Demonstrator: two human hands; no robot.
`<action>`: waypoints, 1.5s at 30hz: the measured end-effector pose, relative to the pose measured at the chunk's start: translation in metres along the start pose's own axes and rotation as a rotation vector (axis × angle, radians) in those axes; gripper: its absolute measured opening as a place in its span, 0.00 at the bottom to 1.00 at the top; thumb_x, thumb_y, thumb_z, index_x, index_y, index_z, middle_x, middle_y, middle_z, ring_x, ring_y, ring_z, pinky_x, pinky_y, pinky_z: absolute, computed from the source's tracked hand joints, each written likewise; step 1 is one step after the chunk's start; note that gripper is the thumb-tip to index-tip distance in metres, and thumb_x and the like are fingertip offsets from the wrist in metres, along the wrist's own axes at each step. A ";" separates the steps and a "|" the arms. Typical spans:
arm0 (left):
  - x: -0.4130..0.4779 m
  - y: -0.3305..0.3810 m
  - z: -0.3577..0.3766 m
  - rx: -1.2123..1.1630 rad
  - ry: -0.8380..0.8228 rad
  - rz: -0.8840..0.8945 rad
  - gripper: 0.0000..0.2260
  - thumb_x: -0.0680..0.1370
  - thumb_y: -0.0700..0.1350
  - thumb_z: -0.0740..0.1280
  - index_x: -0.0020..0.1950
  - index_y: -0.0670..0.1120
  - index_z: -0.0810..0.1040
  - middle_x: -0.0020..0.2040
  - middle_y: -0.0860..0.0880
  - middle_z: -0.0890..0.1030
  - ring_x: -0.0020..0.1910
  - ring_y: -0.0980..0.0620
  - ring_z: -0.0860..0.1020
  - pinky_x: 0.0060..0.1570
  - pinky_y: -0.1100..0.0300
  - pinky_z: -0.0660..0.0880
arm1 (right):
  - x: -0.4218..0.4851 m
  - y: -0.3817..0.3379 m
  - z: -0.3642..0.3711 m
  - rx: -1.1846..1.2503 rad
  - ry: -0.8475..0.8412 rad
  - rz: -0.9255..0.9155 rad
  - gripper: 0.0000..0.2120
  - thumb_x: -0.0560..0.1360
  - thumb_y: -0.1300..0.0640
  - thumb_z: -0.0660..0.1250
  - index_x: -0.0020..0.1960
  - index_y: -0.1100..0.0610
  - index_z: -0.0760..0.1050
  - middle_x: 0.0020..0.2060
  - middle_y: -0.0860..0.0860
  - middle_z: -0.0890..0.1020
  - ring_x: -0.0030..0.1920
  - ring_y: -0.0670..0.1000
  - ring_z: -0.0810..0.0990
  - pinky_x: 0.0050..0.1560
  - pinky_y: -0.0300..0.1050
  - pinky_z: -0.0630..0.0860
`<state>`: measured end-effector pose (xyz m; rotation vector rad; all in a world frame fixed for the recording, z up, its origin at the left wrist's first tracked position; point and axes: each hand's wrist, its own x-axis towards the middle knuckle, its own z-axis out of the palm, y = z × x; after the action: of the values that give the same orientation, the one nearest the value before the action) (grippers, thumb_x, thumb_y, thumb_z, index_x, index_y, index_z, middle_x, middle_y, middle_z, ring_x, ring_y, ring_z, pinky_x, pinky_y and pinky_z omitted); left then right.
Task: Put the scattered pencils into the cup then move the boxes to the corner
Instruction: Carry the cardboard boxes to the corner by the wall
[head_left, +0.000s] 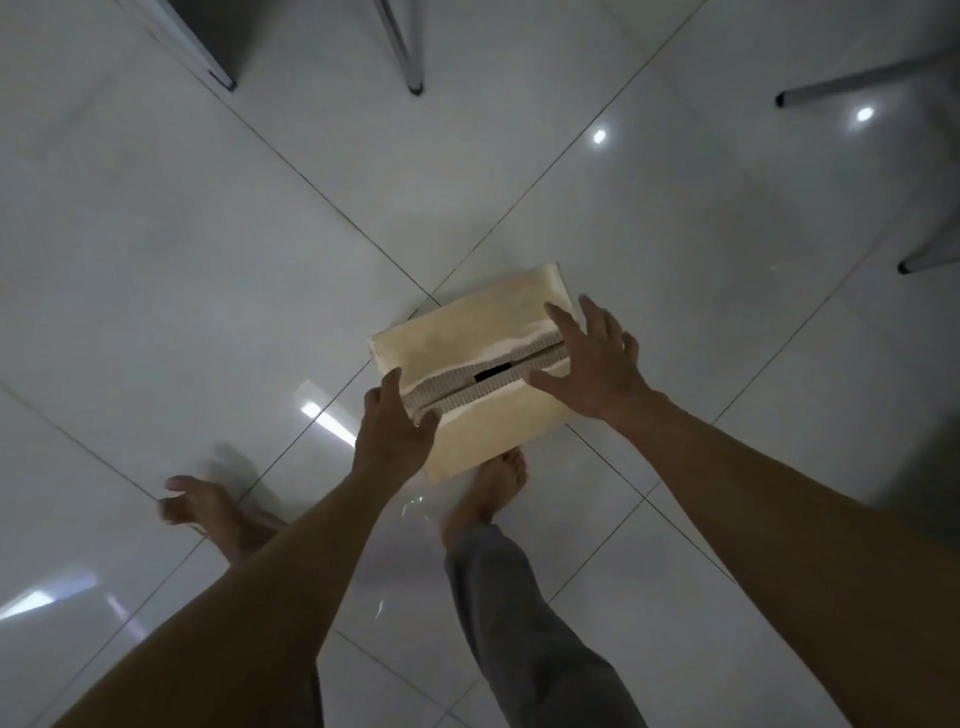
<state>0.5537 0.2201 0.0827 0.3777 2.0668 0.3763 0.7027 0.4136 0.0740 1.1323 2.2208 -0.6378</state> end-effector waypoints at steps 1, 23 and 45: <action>0.008 -0.005 0.014 0.004 -0.023 -0.011 0.32 0.77 0.48 0.68 0.76 0.48 0.56 0.69 0.40 0.67 0.65 0.41 0.71 0.60 0.48 0.72 | 0.011 0.008 0.011 -0.003 -0.016 -0.001 0.44 0.69 0.31 0.65 0.77 0.42 0.49 0.78 0.53 0.45 0.77 0.60 0.47 0.72 0.65 0.51; 0.057 -0.051 0.061 -0.193 -0.041 -0.035 0.47 0.71 0.61 0.67 0.77 0.49 0.38 0.67 0.41 0.69 0.64 0.42 0.73 0.56 0.40 0.77 | 0.059 0.019 0.084 0.308 -0.073 0.199 0.53 0.60 0.31 0.73 0.73 0.32 0.43 0.73 0.56 0.53 0.66 0.67 0.66 0.65 0.66 0.65; -0.053 -0.044 -0.223 0.026 0.018 0.003 0.39 0.73 0.66 0.64 0.76 0.60 0.46 0.69 0.40 0.68 0.64 0.38 0.73 0.61 0.45 0.73 | -0.090 -0.164 -0.057 0.668 -0.058 0.207 0.41 0.67 0.32 0.68 0.74 0.33 0.50 0.73 0.52 0.54 0.70 0.62 0.65 0.70 0.62 0.64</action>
<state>0.3809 0.1333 0.2141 0.3940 2.0903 0.3558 0.5945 0.3115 0.2020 1.6049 1.8425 -1.3567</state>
